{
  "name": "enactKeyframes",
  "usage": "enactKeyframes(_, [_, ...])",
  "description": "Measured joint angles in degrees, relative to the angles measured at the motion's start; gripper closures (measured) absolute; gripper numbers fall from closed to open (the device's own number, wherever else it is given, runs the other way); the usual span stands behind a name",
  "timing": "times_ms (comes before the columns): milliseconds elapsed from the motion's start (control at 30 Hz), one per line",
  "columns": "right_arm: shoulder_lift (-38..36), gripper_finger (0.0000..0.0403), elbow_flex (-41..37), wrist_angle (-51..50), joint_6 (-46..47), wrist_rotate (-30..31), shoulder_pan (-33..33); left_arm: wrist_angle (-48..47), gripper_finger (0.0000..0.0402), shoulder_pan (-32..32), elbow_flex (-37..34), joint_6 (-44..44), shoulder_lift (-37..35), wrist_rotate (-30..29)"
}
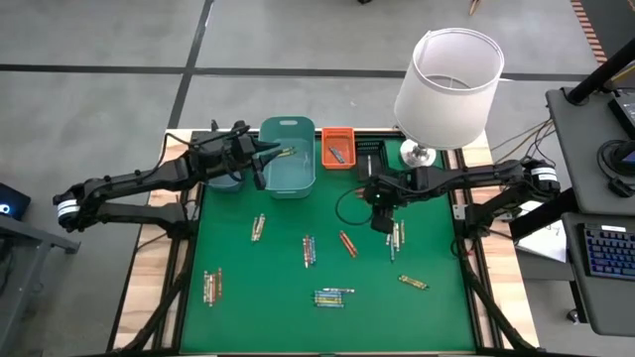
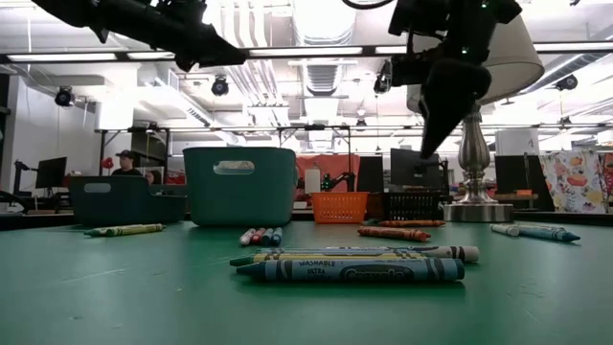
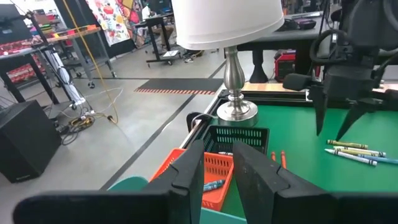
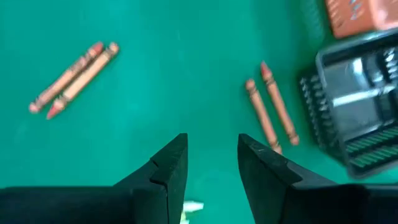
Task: Sort crayons
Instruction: Put the orange crayon into the blue bin
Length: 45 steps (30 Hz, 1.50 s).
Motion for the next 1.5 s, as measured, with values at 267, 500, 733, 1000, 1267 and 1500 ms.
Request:
enactKeyframes(267, [4.7,0.028,0.0,7.1,-7.3,2.5,-2.4,0.0,0.0333,0.0,0.0,0.0,0.0,0.0])
enactKeyframes(500, [11.6,0.028,0.0,8.5,-11.7,2.7,-4.7,0.0,0.0333,0.0,0.0,0.2,0.0,0.0])
enactKeyframes(733, [15.8,0.028,0.0,8.1,-13.1,2.8,-6.7,0.0,0.0333,0.0,0.0,0.5,0.0,0.0])
enactKeyframes(1000, [18.4,0.028,0.0,6.9,-14.5,5.8,-8.3,0.0,0.0333,0.0,0.0,1.5,0.0,0.0])
enactKeyframes(1267, [20.8,0.028,0.2,7.2,-15.3,5.6,-9.0,0.2,0.0333,0.0,0.0,1.6,0.9,0.0])
enactKeyframes(1500, [20.9,0.0301,0.1,7.3,-16.7,4.0,-9.1,1.1,0.0333,0.0,0.0,1.6,2.9,0.0])
